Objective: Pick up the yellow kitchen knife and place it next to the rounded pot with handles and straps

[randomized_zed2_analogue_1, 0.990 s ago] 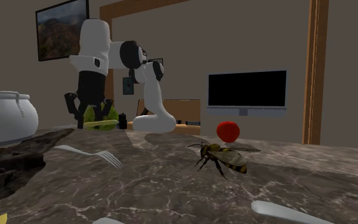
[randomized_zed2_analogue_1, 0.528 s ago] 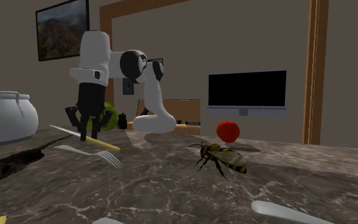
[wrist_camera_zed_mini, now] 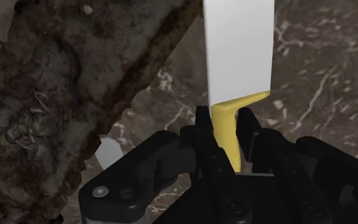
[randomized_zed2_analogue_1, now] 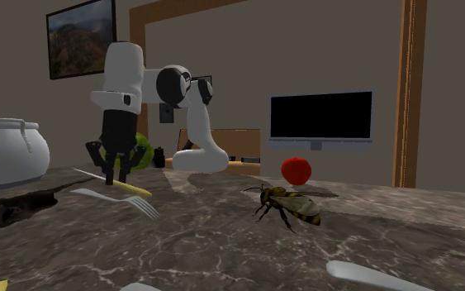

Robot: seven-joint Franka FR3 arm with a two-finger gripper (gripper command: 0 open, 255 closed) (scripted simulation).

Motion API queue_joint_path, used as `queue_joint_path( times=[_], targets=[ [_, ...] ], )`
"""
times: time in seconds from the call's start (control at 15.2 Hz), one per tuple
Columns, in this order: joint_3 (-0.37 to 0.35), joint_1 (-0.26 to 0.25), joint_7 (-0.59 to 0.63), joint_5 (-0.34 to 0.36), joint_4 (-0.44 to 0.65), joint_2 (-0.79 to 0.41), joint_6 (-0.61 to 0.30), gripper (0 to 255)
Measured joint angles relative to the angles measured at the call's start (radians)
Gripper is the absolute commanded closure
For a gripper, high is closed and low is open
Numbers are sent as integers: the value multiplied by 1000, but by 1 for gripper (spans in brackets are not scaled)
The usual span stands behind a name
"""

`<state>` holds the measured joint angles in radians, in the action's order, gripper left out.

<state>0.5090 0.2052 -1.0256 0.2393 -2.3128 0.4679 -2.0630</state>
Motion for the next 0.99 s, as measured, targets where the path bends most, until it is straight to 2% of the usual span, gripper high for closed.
queue_joint_path(
  times=[0.4, 0.73, 0.99],
  targets=[
    [1, 1, 0, 1, -2, -1, 1, 0],
    [-25, 4, 1, -1, 77, 36, 116, 0],
    [-30, 3, 3, -3, 91, 37, 132, 0]
  ],
)
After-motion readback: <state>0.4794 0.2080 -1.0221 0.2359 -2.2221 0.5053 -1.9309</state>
